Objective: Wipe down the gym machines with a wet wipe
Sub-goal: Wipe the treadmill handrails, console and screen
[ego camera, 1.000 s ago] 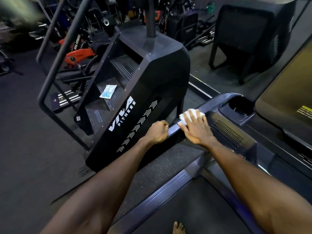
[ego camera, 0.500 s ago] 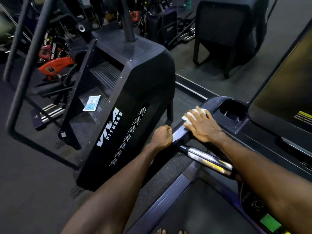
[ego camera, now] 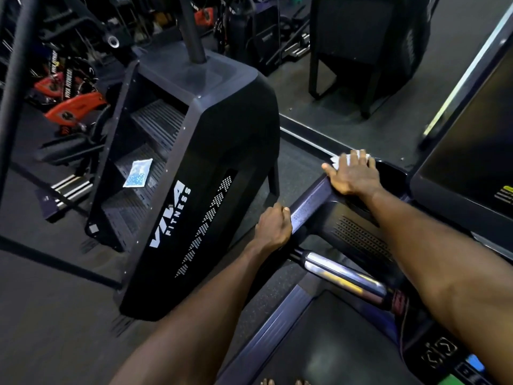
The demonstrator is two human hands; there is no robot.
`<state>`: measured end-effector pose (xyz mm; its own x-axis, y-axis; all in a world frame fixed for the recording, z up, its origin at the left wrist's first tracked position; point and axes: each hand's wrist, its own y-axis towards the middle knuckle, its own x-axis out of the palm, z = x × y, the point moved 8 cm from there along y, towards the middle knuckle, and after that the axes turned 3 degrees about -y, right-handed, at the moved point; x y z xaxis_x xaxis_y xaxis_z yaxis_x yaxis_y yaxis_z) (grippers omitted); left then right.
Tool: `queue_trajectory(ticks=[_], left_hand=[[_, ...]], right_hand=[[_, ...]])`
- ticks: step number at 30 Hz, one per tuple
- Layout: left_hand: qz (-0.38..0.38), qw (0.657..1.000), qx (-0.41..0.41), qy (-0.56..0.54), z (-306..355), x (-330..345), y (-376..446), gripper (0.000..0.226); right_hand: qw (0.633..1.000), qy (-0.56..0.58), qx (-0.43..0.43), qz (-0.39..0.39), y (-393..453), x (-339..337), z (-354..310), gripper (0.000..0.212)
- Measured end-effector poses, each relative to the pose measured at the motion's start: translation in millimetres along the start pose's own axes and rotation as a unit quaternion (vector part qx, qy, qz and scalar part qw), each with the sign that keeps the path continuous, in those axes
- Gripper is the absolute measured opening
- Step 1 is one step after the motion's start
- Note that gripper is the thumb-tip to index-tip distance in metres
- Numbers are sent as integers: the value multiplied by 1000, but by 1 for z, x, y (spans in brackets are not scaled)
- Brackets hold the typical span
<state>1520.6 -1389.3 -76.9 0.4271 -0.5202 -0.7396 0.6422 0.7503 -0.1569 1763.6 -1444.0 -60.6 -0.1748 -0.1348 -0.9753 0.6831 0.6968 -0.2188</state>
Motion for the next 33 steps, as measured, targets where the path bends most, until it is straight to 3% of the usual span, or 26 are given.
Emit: queue_trajectory(ticks=[4,8,13,17,20,23,25,27,29,33], left_hand=[[17,999,41,-9,1,-2,-3,47],[9,999,32,-25,-1,-2,-2,35],[9,999,-4,-53,-3,-7,0,36],[15,997,-32,-65,-8,-12,0,35],[9,997,-30,-64,-9,-13,-4,32],[1,998,-14,-58,-10,-17,-14,30],[-1,999,3,-45,-11,-18,-21,32],[2,999,31,-13,-11,-19,-30,32],[-5,998,50,29,-10,-17,-40,34],[-19,994,67,79,-12,-14,-51,38]], right_hand=[[998,19,61,-3,4,-5,14,90],[999,-15,-6,43,-18,8,-22,75],[991,-5,-60,119,-75,25,-61,54],[986,77,-105,102,-116,38,-90,56],[971,104,-172,127,-146,27,-102,38],[974,146,-139,100,-171,16,-93,23],[980,169,-82,58,-185,21,-84,28],[990,122,-69,20,-206,35,-92,33],[993,27,-106,38,-227,53,-111,37],[989,-75,-99,78,-251,77,-107,79]])
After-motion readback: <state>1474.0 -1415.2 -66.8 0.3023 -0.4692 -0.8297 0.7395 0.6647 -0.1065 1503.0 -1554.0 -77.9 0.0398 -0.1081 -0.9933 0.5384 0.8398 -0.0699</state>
